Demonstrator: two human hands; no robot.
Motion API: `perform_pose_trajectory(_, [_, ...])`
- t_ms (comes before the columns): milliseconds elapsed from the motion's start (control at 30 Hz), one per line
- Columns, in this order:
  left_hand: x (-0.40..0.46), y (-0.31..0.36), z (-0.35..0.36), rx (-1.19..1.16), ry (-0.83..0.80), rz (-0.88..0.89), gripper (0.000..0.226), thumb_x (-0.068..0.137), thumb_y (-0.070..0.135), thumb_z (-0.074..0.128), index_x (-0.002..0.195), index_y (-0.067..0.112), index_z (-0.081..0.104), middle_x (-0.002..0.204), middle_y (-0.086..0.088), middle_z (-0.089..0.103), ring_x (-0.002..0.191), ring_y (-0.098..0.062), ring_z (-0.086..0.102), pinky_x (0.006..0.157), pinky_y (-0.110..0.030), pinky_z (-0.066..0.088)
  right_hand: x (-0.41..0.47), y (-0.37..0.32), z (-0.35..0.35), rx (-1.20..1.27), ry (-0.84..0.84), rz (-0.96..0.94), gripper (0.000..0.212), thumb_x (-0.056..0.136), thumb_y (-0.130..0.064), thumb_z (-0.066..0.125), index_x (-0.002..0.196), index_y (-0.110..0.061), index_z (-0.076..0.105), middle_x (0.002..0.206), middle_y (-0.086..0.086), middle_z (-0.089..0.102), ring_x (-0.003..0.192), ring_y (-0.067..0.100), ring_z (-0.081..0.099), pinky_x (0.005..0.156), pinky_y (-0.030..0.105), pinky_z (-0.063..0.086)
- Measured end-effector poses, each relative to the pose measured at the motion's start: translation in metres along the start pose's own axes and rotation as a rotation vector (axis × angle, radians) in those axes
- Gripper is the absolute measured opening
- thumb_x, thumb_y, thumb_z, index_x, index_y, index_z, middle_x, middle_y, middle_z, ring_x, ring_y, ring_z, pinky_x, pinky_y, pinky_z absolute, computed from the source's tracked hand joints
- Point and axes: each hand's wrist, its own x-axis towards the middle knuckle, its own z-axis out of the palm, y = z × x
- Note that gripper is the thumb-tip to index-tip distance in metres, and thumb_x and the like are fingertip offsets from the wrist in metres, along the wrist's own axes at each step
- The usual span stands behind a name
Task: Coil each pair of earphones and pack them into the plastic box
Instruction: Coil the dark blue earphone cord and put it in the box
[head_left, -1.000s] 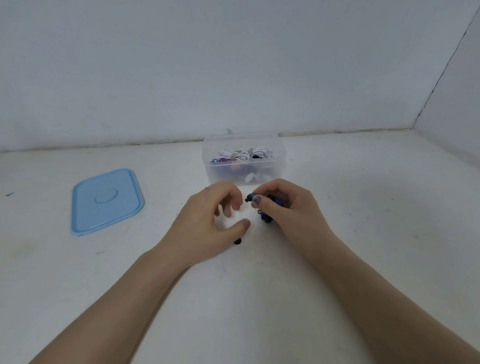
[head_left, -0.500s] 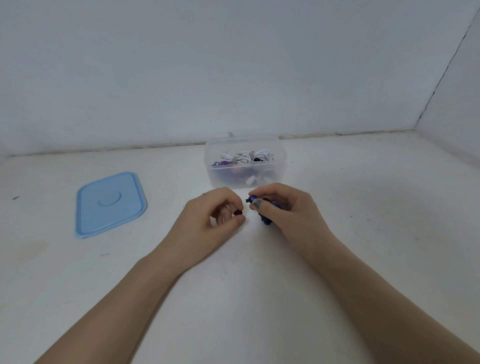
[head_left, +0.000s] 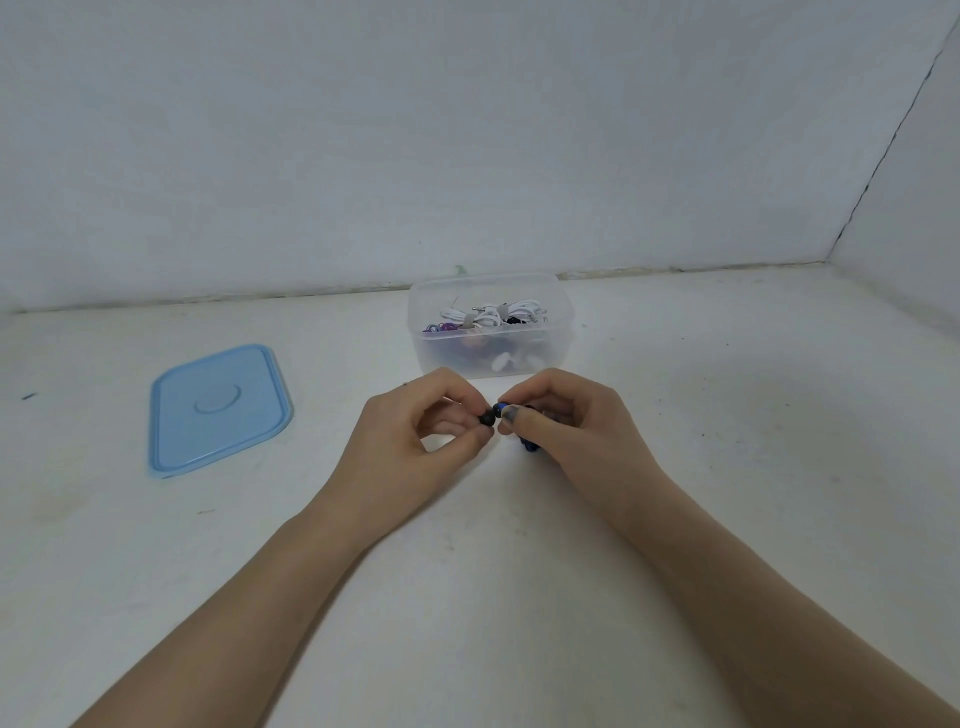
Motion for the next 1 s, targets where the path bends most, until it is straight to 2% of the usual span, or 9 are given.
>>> perform_pose_trajectory(133, [0.0,0.002,0.001,0.041,0.018,0.052,0.021,0.086,-0.008,0.072,0.095,0.011,0.071,0.091,0.005,0.075,0.088,-0.018,0.075,0.087,-0.024,0.058,0.0,-0.001,-0.001,0.025,-0.009,0.0,0.005,0.089,-0.006,0.069,0.088,-0.007,0.074,0.077,0.012,0.073,0.07,0.018,0.057,0.072,0.038,0.046])
perform_pose_trajectory(267, [0.0,0.002,0.001,0.04,0.011,0.088,0.024,0.088,-0.007,0.071,0.1,0.012,0.075,0.097,0.005,0.075,0.093,-0.018,0.074,0.089,-0.024,0.057,0.0,-0.001,-0.003,0.055,-0.036,0.013,0.009,0.092,-0.004,0.066,0.089,-0.004,0.074,0.072,0.007,0.07,0.07,0.021,0.056,0.072,0.037,0.046])
perform_pose_trajectory(433, [0.001,0.002,0.001,-0.11,0.007,-0.019,0.022,0.089,-0.008,0.069,0.098,0.012,0.074,0.096,0.001,0.076,0.095,-0.019,0.076,0.089,-0.023,0.055,0.0,-0.006,-0.004,0.093,-0.058,0.051,0.009,0.094,-0.007,0.065,0.093,-0.003,0.073,0.074,0.007,0.07,0.062,0.015,0.054,0.069,0.031,0.047])
perform_pose_trajectory(533, [0.002,0.002,0.002,-0.184,-0.008,-0.061,0.016,0.091,-0.002,0.07,0.095,0.013,0.071,0.089,-0.005,0.078,0.091,-0.024,0.076,0.089,-0.028,0.054,-0.001,-0.008,-0.003,0.117,-0.056,0.073,0.008,0.094,-0.008,0.065,0.095,-0.002,0.069,0.073,0.007,0.071,0.061,0.021,0.05,0.06,0.025,0.044])
perform_pose_trajectory(633, [0.002,0.004,0.003,-0.254,-0.033,-0.075,0.012,0.093,-0.004,0.067,0.097,0.007,0.067,0.085,-0.009,0.078,0.09,-0.028,0.075,0.09,-0.03,0.056,-0.002,-0.011,-0.002,0.154,-0.072,0.071,0.008,0.094,-0.006,0.064,0.09,-0.003,0.069,0.073,0.008,0.07,0.056,0.02,0.045,0.059,0.029,0.042])
perform_pose_trajectory(733, [0.002,0.006,0.002,-0.315,-0.051,-0.074,0.008,0.094,-0.007,0.063,0.098,0.0,0.064,0.085,-0.01,0.077,0.091,-0.031,0.075,0.09,-0.029,0.056,-0.003,-0.011,-0.001,0.198,-0.088,0.063,0.009,0.095,-0.004,0.063,0.088,-0.004,0.069,0.072,0.009,0.068,0.055,0.02,0.046,0.051,0.023,0.04])
perform_pose_trajectory(900, [0.003,0.006,0.003,-0.401,-0.046,-0.114,0.005,0.093,-0.005,0.064,0.096,0.0,0.063,0.085,-0.012,0.074,0.087,-0.027,0.073,0.087,-0.027,0.053,-0.002,-0.008,0.001,0.255,-0.102,0.042,0.01,0.094,0.0,0.061,0.087,-0.002,0.068,0.072,0.012,0.067,0.055,0.019,0.047,0.049,0.022,0.041])
perform_pose_trajectory(1000, [0.004,0.004,0.005,-0.444,-0.039,-0.145,0.008,0.089,0.004,0.066,0.095,0.001,0.064,0.085,-0.013,0.072,0.086,-0.027,0.07,0.089,-0.033,0.053,-0.002,-0.006,0.002,0.255,-0.101,0.033,0.009,0.094,0.0,0.062,0.088,-0.001,0.067,0.072,0.012,0.066,0.055,0.019,0.048,0.05,0.024,0.042])
